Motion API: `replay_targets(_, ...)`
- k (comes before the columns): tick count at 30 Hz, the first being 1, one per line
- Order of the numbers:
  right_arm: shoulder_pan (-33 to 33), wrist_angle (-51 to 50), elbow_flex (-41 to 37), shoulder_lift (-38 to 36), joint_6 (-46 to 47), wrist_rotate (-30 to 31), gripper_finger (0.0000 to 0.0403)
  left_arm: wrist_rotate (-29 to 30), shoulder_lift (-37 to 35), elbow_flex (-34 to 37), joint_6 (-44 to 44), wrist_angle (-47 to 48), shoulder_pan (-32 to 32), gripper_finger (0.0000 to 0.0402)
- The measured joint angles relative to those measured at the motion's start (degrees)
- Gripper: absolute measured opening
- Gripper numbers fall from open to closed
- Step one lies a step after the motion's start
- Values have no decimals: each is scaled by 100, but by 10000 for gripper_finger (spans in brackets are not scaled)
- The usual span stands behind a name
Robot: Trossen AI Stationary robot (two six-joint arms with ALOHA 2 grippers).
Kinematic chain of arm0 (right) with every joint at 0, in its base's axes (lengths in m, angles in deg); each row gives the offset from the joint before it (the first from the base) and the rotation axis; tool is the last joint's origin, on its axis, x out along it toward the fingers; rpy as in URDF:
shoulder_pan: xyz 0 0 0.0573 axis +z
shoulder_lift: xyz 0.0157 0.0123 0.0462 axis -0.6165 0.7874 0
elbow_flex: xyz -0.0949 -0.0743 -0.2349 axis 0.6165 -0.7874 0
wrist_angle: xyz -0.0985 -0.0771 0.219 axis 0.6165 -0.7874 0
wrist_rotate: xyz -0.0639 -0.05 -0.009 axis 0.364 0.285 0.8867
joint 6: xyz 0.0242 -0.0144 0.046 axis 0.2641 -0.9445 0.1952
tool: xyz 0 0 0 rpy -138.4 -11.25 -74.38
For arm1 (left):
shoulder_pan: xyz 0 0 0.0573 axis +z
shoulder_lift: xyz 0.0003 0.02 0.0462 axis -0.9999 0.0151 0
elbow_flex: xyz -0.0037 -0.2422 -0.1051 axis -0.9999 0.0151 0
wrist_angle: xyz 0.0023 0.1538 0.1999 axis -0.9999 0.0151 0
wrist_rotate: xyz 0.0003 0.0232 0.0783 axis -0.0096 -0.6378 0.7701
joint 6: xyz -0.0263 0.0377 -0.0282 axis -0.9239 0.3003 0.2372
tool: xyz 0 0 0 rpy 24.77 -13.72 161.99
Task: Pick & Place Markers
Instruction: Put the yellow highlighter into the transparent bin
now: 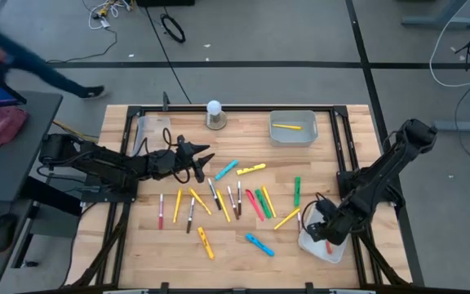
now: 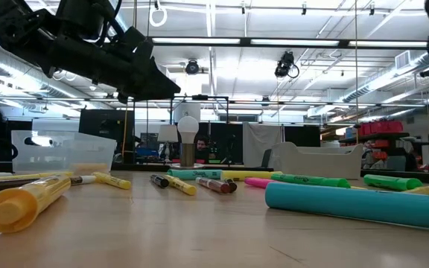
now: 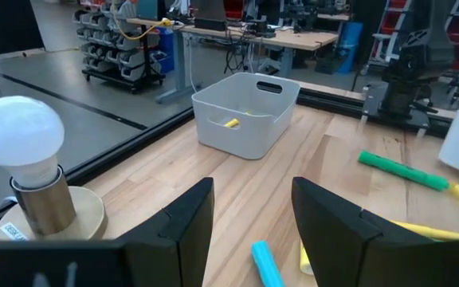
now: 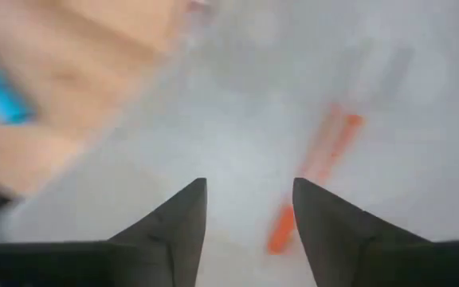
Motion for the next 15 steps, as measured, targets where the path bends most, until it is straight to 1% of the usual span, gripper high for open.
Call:
replay_targets(4,-2,-142,351,-313,-648,574,190,-10,0,0,-22,-29,0,177)
replay_targets(9,-4,-580,736,-596,-1426,1230,190,-304,0,0,-285,-80,-38,177)
replay_targets(11,-7,-641,808,-674,-1908,1548,190,-378,2,0,-315,-150,-130,177)
replay_targets(15,-84,-352,815,-737,-3046,2258,190,-451,3,0,-297,-478,-484,177)
